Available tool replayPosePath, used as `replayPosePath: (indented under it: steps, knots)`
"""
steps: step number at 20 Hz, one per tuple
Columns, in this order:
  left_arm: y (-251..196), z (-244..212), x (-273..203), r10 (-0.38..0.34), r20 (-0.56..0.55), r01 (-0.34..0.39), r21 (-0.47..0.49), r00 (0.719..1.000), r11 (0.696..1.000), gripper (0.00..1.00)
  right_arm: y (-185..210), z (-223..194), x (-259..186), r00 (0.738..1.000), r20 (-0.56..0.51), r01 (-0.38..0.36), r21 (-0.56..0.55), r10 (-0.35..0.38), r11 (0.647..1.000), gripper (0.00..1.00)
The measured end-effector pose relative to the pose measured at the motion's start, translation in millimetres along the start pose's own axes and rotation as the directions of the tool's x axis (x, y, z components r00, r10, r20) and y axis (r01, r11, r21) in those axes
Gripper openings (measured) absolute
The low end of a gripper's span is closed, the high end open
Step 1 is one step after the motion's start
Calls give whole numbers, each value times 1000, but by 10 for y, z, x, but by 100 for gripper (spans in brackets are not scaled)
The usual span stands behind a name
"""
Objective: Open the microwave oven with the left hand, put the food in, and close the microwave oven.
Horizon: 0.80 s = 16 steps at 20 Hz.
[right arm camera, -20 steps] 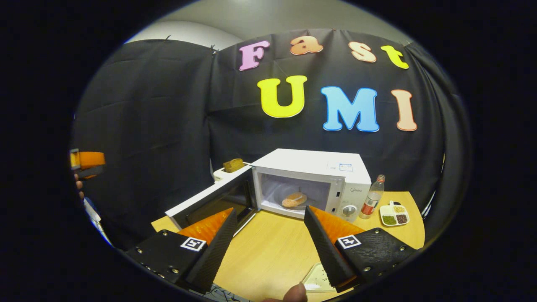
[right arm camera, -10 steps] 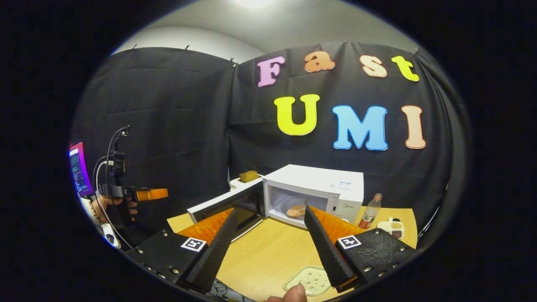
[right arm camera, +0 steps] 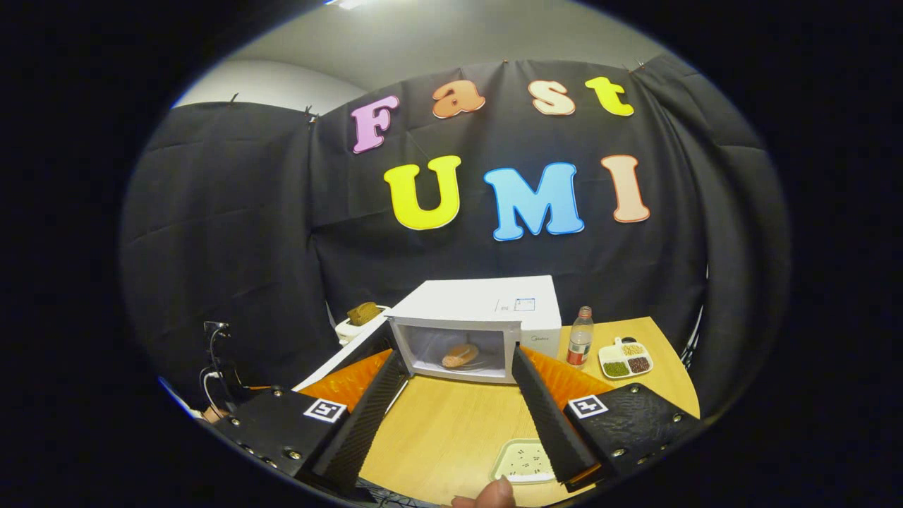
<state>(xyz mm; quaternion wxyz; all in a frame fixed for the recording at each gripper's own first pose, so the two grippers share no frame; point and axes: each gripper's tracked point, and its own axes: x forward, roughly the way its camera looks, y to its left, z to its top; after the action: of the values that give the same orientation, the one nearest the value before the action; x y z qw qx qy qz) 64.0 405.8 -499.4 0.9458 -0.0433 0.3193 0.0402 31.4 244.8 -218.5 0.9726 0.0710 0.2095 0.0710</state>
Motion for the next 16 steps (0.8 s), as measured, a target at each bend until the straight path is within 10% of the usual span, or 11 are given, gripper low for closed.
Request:
replayPosePath:
  steps: [16]
  knots:
    - [-2001,422,650,-374,33,371,73,927,926,92,-570,-3,-456,967,-27,255,34,-254,966,98]
